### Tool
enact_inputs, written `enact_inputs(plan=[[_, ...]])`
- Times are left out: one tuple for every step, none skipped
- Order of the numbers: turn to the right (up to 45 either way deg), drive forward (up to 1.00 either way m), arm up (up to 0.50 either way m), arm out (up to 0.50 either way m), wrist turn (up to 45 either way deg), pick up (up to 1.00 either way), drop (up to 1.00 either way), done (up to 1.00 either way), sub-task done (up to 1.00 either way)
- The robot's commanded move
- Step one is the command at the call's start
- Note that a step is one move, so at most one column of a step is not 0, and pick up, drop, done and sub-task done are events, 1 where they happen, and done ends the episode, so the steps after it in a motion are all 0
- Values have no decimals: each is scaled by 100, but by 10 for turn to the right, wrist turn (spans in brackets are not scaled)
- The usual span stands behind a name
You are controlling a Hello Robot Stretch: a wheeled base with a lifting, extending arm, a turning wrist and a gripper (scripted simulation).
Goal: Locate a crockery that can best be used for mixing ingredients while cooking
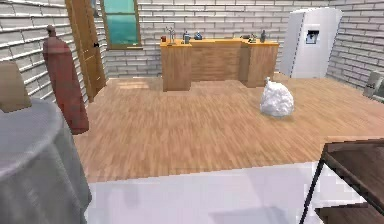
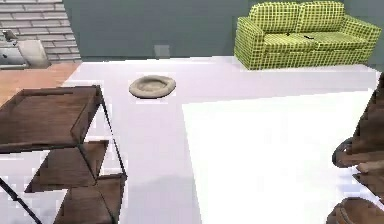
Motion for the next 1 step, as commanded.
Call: enact_inputs(plan=[[-30, 0, 0, 0, 0, 0, 0, 0, 0]])
